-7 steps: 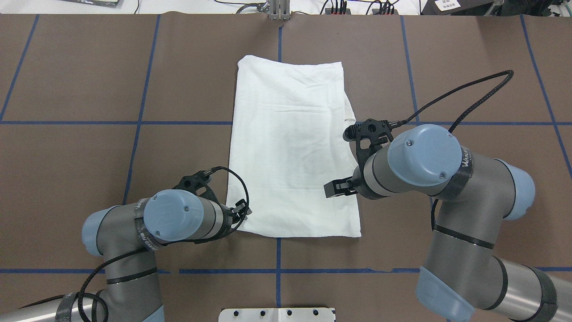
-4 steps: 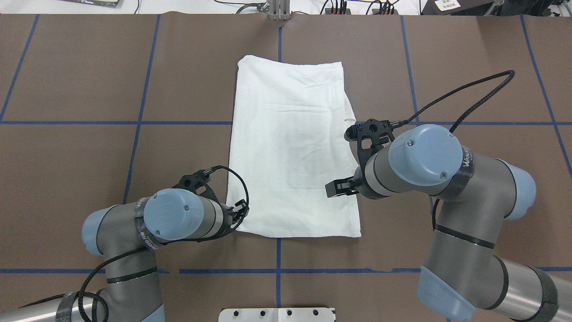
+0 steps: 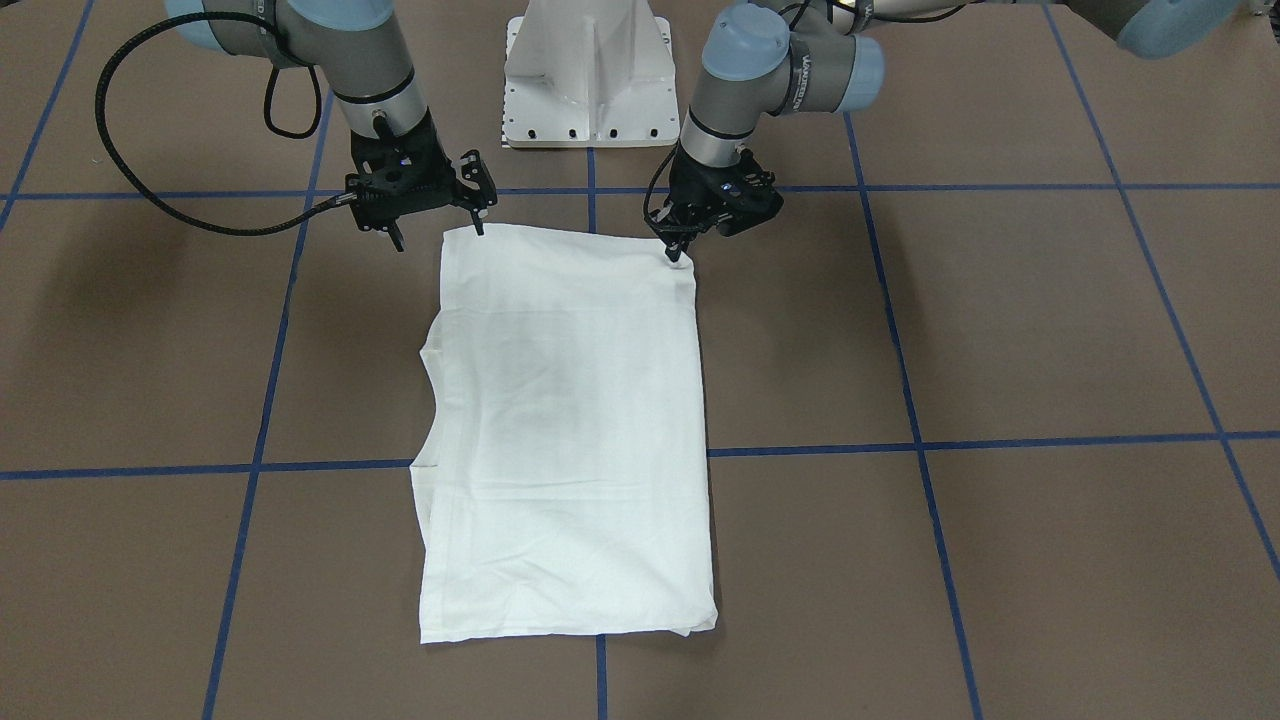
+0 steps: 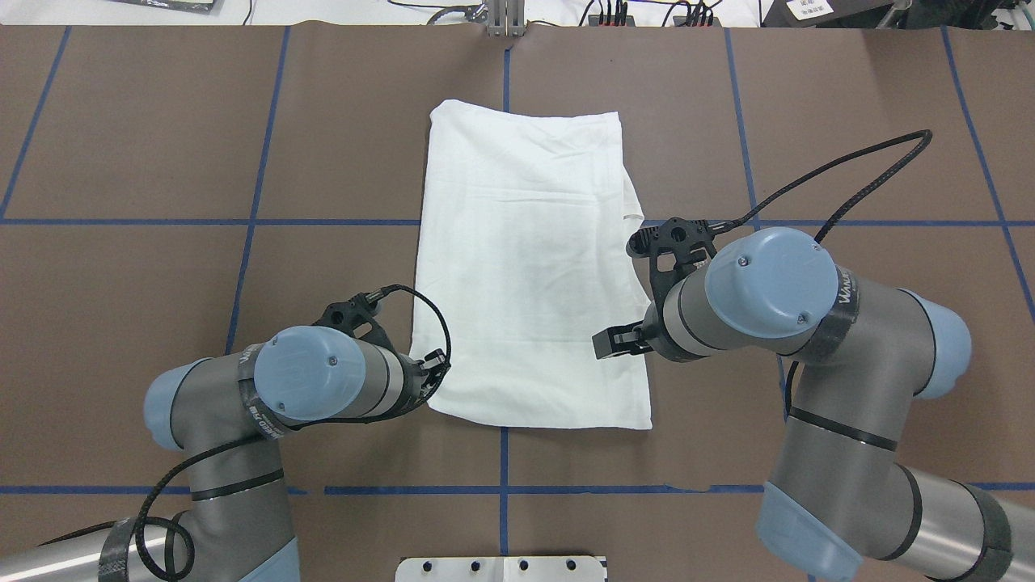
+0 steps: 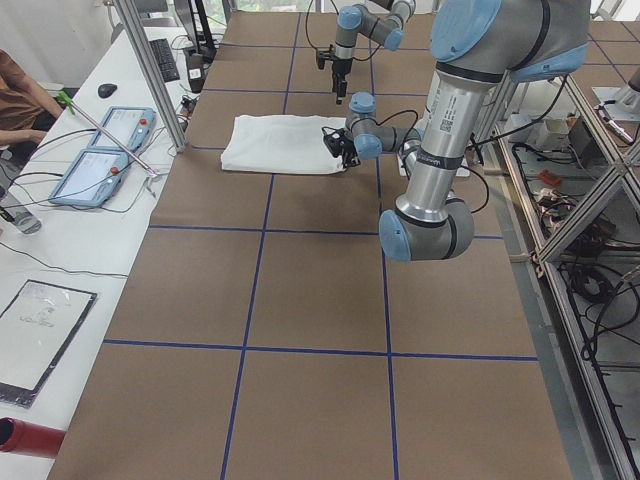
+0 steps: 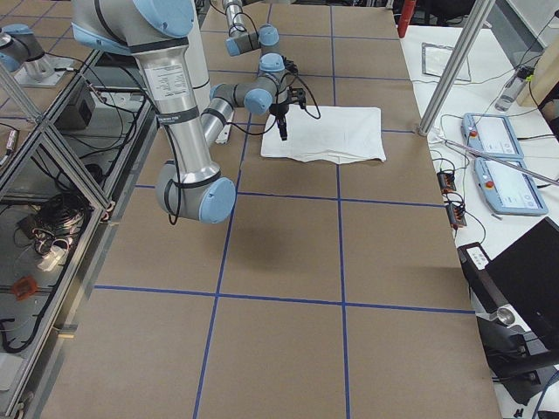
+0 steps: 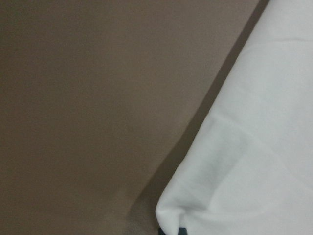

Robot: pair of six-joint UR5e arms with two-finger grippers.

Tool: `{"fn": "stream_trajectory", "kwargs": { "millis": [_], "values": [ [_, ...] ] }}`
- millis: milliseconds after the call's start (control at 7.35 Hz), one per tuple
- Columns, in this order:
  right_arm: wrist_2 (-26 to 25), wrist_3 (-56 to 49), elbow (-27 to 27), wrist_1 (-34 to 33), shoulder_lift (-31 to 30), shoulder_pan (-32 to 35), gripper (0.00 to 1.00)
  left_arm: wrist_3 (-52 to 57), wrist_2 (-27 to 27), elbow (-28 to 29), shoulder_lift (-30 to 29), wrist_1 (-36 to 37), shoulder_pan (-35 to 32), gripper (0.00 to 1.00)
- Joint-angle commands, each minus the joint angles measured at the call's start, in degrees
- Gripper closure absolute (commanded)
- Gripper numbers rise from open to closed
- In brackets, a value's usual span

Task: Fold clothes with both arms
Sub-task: 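Lower both grippers to the shirt's near edge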

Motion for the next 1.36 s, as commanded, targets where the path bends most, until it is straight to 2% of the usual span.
{"fn": "stream_trajectory", "kwargs": {
  "millis": [0, 408, 544, 817, 1225],
  "values": [
    [0.0, 5.07, -0.09, -0.09, -0.18, -0.27, 0.0, 0.0, -0.41, -1.49, -0.62, 0.15, -0.67, 1.0],
    [-0.96, 27.18, -1.31, 0.0, -0.18, -5.96, 0.0, 0.0, -0.5, -2.9, -0.62, 1.47, -0.67, 1.0],
    [-2.45, 36.92, -1.58, 0.0, -0.1, -7.02, 0.0, 0.0, -0.5, -2.9, -0.62, 1.47, -0.67, 1.0],
    [-2.81, 48.39, -2.46, 0.0, 0.26, -7.74, 0.0, 0.0, -0.5, -2.9, -0.7, 1.47, -0.67, 1.0],
    [-2.64, 50.11, -6.76, 2.44, 0.7, -8.09, 0.0, 0.0, -0.5, -3.07, -0.7, 1.39, -0.67, 1.0]
  ]
}}
